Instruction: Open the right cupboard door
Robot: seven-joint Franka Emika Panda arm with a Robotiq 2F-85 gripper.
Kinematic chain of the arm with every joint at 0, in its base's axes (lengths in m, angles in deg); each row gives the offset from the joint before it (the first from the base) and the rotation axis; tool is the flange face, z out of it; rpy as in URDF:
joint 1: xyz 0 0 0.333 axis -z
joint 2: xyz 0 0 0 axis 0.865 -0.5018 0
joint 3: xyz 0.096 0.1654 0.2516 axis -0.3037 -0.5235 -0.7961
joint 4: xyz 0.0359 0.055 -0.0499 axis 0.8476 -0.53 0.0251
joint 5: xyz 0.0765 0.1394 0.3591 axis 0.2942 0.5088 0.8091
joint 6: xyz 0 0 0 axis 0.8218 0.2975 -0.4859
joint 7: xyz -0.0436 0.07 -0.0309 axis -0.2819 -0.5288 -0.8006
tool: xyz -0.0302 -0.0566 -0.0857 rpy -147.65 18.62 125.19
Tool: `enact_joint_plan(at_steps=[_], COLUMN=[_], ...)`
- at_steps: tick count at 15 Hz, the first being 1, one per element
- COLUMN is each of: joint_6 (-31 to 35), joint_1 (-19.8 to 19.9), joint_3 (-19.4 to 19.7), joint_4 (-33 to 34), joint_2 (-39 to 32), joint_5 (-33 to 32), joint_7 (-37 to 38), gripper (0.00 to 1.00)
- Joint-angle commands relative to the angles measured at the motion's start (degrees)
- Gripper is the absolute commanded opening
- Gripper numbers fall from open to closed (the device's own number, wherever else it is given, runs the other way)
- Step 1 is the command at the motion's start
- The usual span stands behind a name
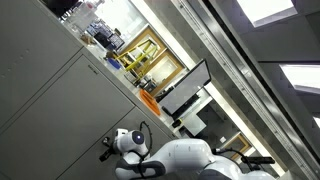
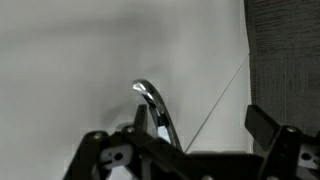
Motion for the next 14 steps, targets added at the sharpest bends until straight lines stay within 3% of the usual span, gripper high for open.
enact_joint_plan(at_steps=[1, 14], joint_6=[-1.78, -2.15], joint_1=[1.15, 3.94], joint_3=[-1.03, -4.96], joint_4=[1.83, 3.14], joint_2=[0.00, 0.00], joint_5=[-0.10, -0.41], joint_7=[-1.26, -6.20], gripper=[1.00, 1.00])
